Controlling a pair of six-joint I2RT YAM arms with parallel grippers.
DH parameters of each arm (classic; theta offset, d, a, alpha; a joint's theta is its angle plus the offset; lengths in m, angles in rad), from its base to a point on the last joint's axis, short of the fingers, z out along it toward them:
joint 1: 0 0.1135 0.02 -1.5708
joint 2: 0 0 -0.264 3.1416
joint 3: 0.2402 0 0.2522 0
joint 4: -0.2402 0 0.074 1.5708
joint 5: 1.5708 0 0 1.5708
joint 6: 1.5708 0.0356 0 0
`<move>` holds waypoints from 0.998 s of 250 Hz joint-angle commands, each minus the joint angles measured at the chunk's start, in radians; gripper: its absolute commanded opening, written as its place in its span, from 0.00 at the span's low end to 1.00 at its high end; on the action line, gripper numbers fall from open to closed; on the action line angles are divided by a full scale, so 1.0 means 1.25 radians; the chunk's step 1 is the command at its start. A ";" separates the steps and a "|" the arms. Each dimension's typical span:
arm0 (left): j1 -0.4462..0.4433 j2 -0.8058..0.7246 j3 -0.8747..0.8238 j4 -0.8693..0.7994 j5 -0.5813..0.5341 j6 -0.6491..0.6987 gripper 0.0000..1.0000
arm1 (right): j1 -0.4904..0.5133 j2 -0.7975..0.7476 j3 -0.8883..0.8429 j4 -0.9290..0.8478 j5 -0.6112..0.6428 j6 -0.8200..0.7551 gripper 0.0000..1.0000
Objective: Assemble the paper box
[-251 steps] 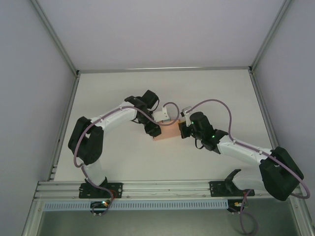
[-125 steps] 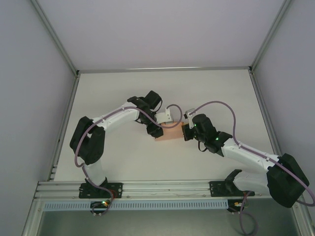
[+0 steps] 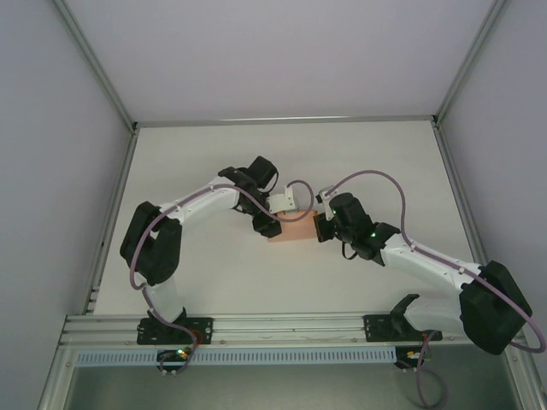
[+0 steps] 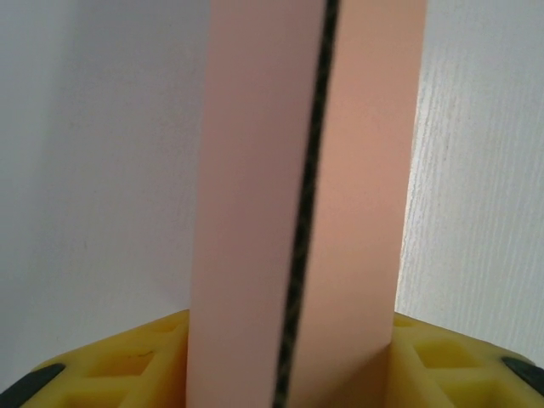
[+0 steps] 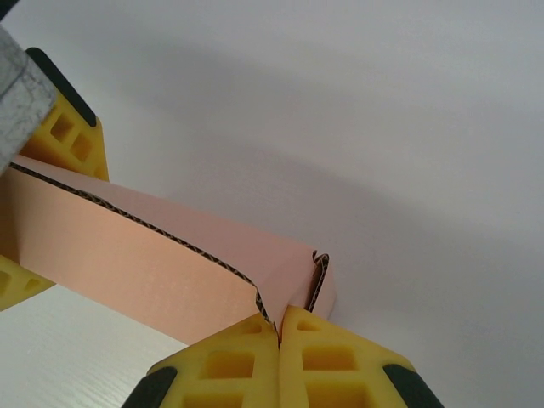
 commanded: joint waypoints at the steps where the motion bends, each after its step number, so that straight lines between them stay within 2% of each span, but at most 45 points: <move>1: 0.018 -0.018 -0.002 0.051 -0.034 -0.031 0.53 | 0.018 0.035 -0.065 -0.072 -0.060 0.033 0.00; 53: 0.015 -0.046 0.003 0.066 -0.031 -0.074 0.70 | 0.029 0.082 -0.051 -0.064 -0.041 0.046 0.00; 73: 0.013 -0.064 -0.003 0.071 -0.034 -0.088 0.72 | 0.037 0.089 -0.036 -0.078 -0.023 0.049 0.00; 102: 0.006 -0.102 -0.020 0.071 -0.061 -0.106 0.82 | 0.038 0.085 -0.021 -0.092 -0.001 0.072 0.00; 138: 0.007 -0.167 -0.046 0.053 -0.120 -0.146 0.84 | 0.041 0.094 0.001 -0.119 0.015 0.089 0.00; 174: 0.018 -0.238 -0.098 0.022 -0.147 -0.190 0.75 | 0.043 0.101 0.024 -0.157 0.036 0.104 0.00; 205: 0.016 -0.284 -0.140 0.020 -0.183 -0.245 0.71 | 0.054 0.100 0.041 -0.174 0.039 0.116 0.00; 250: 0.019 -0.291 -0.160 0.047 -0.225 -0.281 0.53 | 0.065 0.119 0.067 -0.193 0.045 0.124 0.00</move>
